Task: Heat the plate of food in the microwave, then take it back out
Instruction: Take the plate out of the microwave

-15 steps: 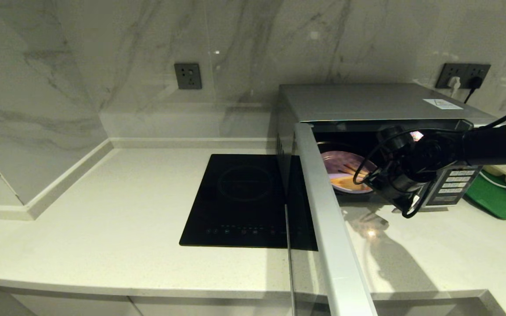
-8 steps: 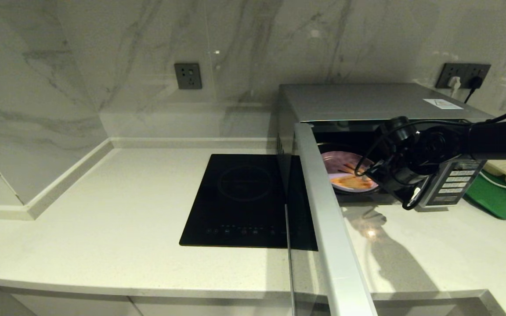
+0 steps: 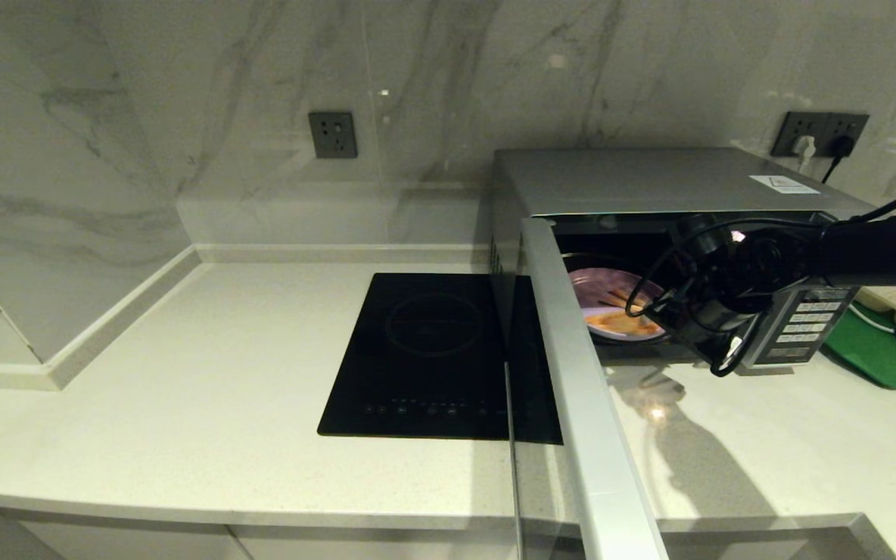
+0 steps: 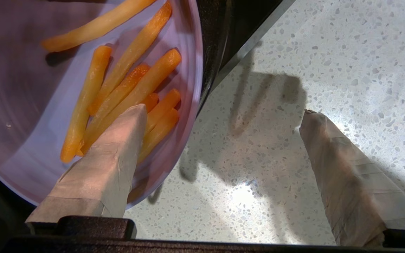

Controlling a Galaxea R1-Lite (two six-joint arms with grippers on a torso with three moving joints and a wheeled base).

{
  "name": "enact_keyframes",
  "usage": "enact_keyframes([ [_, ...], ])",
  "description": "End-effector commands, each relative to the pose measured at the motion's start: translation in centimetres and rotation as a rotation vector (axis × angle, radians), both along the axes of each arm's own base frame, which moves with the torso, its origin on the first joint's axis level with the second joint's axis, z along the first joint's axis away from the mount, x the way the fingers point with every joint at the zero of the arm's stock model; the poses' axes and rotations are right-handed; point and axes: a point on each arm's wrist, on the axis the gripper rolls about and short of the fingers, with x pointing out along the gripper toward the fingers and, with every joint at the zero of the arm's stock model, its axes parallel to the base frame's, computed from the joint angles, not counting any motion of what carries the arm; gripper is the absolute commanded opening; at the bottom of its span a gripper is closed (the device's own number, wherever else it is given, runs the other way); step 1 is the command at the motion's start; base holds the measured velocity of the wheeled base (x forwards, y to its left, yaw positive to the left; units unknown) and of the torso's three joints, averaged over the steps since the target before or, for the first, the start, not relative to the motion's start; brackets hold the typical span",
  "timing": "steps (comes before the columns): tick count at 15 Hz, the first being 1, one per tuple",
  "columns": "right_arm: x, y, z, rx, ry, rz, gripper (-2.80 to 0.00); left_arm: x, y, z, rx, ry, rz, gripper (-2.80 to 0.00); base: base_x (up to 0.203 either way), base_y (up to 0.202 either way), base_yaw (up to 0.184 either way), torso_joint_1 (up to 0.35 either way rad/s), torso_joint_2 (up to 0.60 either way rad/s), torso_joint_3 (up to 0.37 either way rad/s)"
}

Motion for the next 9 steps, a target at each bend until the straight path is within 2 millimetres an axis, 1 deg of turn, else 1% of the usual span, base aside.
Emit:
enact_keyframes([
  [1, -0.02, 0.02, -0.18, 0.0, 0.007, -0.004, 0.0, 0.0, 0.0, -0.01, -0.001, 0.001, 0.001, -2.8, 0.0, 0.0, 0.0, 0.0, 0.0, 0.0],
  [9, -0.23, -0.01, -0.26, -0.005, 0.032, -0.005, 0.0, 0.0, 0.0, 0.0, -0.001, 0.0, 0.001, -2.8, 0.0, 0.0, 0.0, 0.0, 0.0, 0.0],
])
